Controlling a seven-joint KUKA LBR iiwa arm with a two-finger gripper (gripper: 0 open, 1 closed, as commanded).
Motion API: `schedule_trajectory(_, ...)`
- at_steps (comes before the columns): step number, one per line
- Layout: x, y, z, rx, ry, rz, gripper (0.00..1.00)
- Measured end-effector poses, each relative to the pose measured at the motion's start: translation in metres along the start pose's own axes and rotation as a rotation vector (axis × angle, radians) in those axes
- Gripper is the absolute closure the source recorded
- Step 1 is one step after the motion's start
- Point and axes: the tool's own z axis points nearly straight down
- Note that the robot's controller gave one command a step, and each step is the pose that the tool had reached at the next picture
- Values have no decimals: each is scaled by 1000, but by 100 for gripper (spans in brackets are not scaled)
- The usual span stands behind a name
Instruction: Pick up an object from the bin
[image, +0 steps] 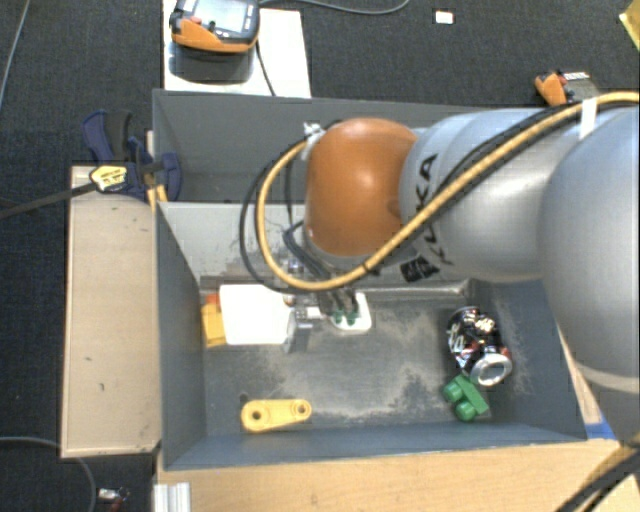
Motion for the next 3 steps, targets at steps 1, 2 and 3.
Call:
schedule_trajectory(1,-2,-1,-5,-1,-8,6,0)
schedule_trajectory(2,-19,-45,59,-3,-10,173,0)
schedule_trajectory(3,-21,-93,45,-6,-19,137,0)
